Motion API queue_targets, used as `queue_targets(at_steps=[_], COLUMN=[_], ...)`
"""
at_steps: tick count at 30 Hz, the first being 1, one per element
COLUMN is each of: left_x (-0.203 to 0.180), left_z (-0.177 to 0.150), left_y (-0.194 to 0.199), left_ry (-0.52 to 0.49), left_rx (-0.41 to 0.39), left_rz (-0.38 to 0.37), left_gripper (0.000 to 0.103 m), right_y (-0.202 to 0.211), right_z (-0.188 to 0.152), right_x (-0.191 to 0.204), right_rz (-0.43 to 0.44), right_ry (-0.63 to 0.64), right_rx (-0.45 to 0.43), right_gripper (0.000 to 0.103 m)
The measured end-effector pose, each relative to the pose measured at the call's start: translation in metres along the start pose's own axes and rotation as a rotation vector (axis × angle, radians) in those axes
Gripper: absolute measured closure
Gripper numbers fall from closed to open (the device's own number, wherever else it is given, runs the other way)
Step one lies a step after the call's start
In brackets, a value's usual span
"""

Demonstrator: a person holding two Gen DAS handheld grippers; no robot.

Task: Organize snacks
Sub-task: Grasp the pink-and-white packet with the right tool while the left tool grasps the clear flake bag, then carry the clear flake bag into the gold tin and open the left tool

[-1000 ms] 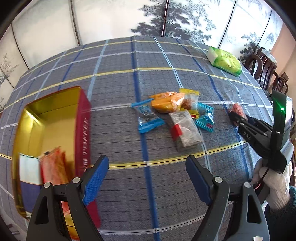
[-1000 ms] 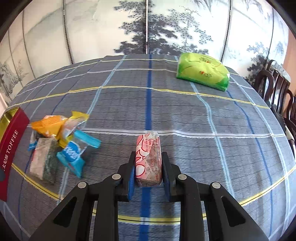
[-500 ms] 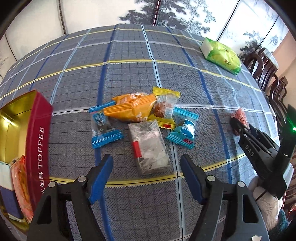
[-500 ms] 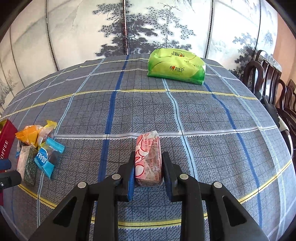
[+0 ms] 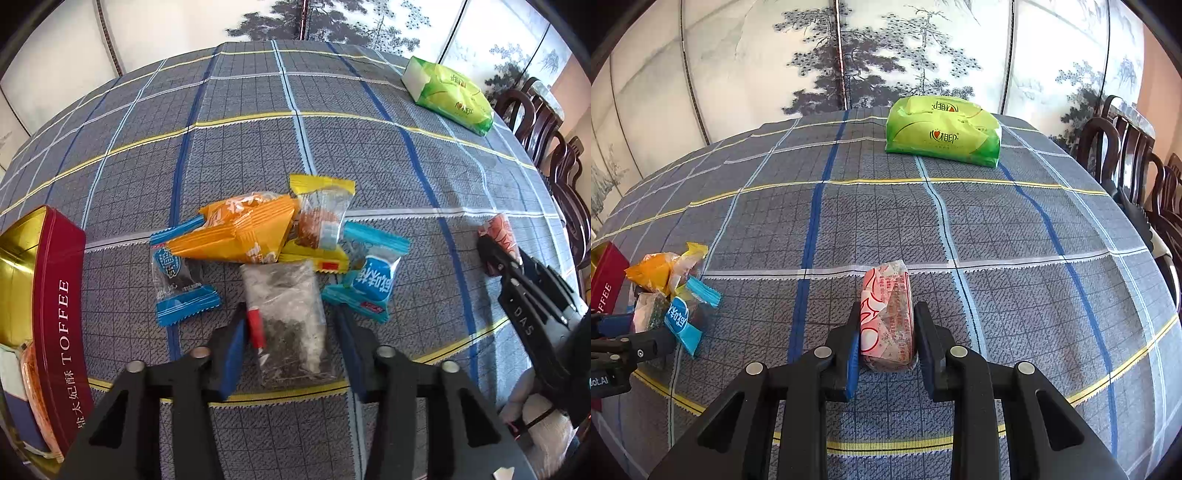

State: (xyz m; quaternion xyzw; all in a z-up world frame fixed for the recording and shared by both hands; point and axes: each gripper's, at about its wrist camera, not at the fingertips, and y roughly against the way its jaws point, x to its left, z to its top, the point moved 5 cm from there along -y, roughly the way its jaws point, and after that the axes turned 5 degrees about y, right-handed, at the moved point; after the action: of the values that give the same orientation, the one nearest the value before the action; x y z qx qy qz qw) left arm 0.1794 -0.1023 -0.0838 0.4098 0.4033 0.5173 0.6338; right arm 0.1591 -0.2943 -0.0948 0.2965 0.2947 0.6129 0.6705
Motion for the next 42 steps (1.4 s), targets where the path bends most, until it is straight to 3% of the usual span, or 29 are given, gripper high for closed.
queue_targets(at_steps=[10,23,42], left_x=[0.004,0.019,0.053], left_z=[-0.025,-0.053,-0.046], left_y=[0.012,0.026,0.064], left_ry=[-0.097,-0.103,-0.076], left_rx=[0.001,0.023,-0.061], left_rz=[-0.017,-0.042,0.002], left_gripper=[0.071,0.071,0.071], right_y=[0.000,-0.001,-0.001], right_z=[0.000,0.000,0.000], right_x=[0.000,0.002,0.002], right_rz=[-0.003,-0.005,-0.014], right_ry=[0.002,0.002,0.007], right_rx=[0.000,0.000,0.001], right_gripper=[0.074,0.074,0.074])
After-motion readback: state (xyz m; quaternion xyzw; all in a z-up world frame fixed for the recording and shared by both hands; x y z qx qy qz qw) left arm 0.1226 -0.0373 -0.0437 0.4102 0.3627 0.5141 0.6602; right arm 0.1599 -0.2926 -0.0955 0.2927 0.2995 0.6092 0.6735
